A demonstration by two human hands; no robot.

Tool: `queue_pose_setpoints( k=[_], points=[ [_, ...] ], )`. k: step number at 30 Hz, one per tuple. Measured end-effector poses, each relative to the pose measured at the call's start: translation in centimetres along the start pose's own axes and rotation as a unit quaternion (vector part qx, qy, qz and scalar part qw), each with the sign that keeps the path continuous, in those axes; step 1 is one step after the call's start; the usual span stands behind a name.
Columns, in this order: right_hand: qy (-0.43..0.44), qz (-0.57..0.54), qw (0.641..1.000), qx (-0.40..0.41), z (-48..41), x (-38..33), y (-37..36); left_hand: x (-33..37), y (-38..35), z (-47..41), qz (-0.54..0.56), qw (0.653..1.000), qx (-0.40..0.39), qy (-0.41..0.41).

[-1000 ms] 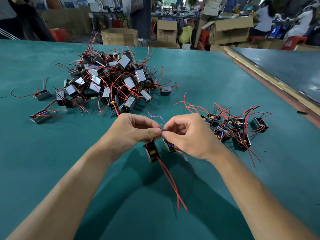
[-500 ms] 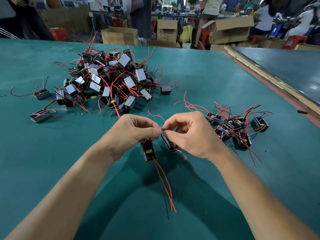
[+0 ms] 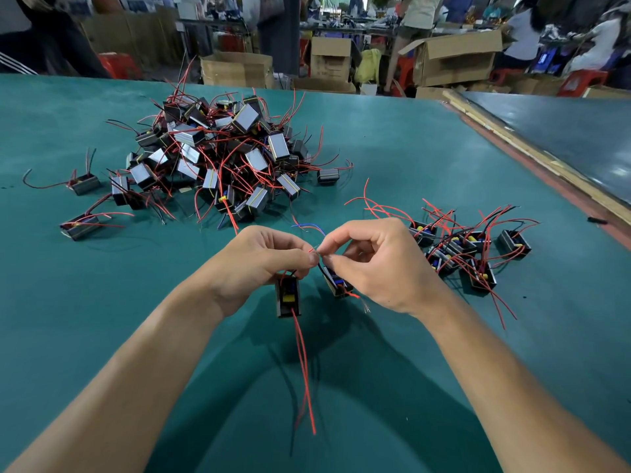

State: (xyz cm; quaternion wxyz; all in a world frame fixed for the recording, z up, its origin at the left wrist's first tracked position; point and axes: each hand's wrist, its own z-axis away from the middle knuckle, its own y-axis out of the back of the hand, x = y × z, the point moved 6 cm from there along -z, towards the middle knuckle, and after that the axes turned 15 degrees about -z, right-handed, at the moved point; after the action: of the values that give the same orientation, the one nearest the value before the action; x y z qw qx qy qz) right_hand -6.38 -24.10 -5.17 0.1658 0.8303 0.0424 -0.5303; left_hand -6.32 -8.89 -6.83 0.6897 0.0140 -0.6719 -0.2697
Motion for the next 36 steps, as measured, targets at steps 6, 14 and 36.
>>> queue_pose_setpoints(
  k=[6,14,36],
  points=[
    [0.008,0.003,1.000,-0.001,-0.1,0.2,-0.1,-0.1,-0.1,0.0,-0.004,1.000,-0.004,0.008],
    [-0.021,0.050,0.998,-0.038,0.1,0.2,-0.3,-0.5,0.0,-0.2,-0.016,1.000,0.007,0.014],
    [-0.350,-0.115,0.927,-0.072,1.3,2.5,-1.3,1.0,-0.8,0.2,-0.171,0.977,0.099,-0.079]
  ],
)
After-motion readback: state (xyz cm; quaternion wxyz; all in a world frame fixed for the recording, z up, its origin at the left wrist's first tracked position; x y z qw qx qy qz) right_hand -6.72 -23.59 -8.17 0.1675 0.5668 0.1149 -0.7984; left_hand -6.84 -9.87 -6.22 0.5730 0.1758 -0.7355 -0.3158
